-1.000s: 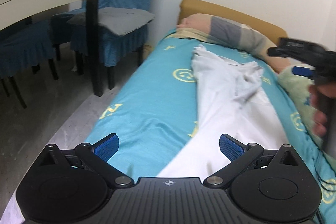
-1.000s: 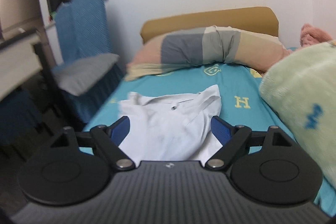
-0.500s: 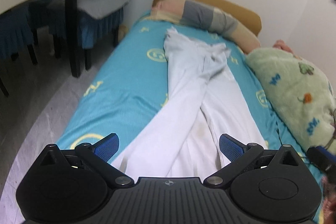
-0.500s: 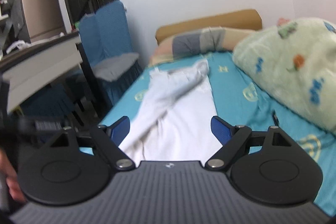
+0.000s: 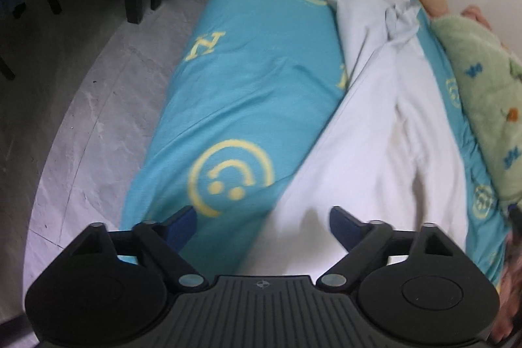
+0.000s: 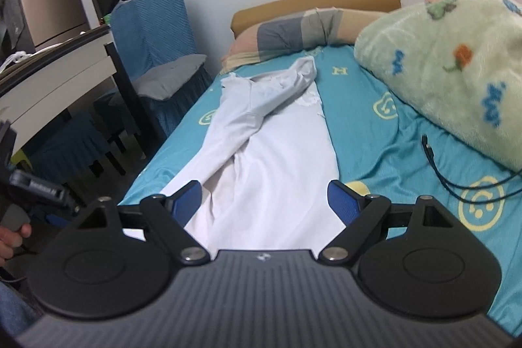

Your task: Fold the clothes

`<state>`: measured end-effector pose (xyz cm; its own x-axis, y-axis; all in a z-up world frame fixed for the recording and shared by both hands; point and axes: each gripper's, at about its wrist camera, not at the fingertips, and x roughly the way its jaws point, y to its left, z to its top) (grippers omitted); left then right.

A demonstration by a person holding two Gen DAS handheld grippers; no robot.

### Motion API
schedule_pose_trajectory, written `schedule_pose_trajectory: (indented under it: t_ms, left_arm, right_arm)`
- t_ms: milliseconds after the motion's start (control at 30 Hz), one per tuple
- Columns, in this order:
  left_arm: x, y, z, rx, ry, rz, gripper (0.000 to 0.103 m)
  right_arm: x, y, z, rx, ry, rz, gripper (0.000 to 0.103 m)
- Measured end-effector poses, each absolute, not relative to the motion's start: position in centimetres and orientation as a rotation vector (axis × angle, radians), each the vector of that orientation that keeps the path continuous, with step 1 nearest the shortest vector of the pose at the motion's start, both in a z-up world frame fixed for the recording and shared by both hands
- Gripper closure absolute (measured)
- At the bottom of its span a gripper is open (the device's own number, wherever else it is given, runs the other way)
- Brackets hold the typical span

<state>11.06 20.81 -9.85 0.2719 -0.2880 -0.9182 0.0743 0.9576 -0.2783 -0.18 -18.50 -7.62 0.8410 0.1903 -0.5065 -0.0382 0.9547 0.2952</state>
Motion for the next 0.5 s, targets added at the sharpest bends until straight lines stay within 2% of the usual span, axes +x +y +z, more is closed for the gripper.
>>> schedule_pose_trajectory:
  t_ms: [100,200,233,267,333,367,500]
  left_arm:
    - [10.6,20.6,-10.9,-0.128,1.299,-0.375,0.028]
    - [10.0,19.8,-12.1,-0.079,1.339,-0.480,0.041]
    - [9.8,19.4,-12.4,-0.049,1.353,-0.505,0.057]
    - [9.6,18.7,-12.6,0.001,1.361,-0.524,0.080]
    - [8.7,17.3,-12.3,0.137,1.333,-0.563,0.094]
    - [8.1,16.3,-11.7,0.213,1.302,-0.582,0.098]
    - [5.3,11.9,-8.0,0.492,1.172,-0.620,0.099]
  right_arm:
    - [0.4,-18.8,-8.1,0.308,0.581,0.115,0.018]
    - [0.8,-19.1,-8.5,0.335,0.601,0.109,0.018]
    - [0.9,-19.2,-8.6,0.341,0.606,0.105,0.018]
    - [1.0,-19.3,-8.7,0.346,0.612,0.101,0.018]
    - [1.0,-19.1,-8.5,0.323,0.606,0.092,0.018]
    - [1.0,-18.9,-8.4,0.309,0.601,0.087,0.018]
    - [0.8,-18.5,-8.0,0.254,0.580,0.070,0.018]
